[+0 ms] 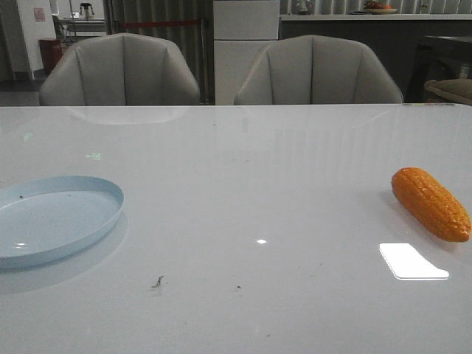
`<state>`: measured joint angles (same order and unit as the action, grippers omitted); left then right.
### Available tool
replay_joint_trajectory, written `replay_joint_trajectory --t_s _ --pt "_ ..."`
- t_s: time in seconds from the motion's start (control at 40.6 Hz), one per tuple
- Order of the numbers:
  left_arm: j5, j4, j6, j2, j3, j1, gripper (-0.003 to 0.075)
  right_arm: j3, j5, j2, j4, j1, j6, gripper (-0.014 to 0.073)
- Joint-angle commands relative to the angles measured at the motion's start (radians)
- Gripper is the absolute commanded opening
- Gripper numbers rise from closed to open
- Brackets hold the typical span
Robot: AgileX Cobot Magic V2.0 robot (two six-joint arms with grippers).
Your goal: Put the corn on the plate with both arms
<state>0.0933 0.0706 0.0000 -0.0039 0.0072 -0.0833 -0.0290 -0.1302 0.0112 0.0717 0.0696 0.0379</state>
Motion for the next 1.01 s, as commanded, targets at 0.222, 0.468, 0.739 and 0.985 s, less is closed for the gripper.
replay_joint_trajectory --t_s 0.222,0.468,0.739,0.985 --pt "-0.093 -0.011 -0.012 -0.015 0.0 0.001 0.009 0.017 0.086 0.021 -0.005 0.002 0.006 0.0027" --pt "-0.093 -0.011 -0.012 -0.015 0.0 0.001 0.009 0.017 0.086 0.021 -0.005 0.002 0.006 0.0027" --pt "-0.113 -0.019 -0.012 -0.015 0.0 0.001 0.009 0.017 0.086 0.021 -0.005 0.002 0.006 0.0027" --pt "-0.296 -0.03 -0.012 -0.015 0.0 0.001 0.009 0.017 0.092 0.021 -0.005 0.002 0.006 0.0027"
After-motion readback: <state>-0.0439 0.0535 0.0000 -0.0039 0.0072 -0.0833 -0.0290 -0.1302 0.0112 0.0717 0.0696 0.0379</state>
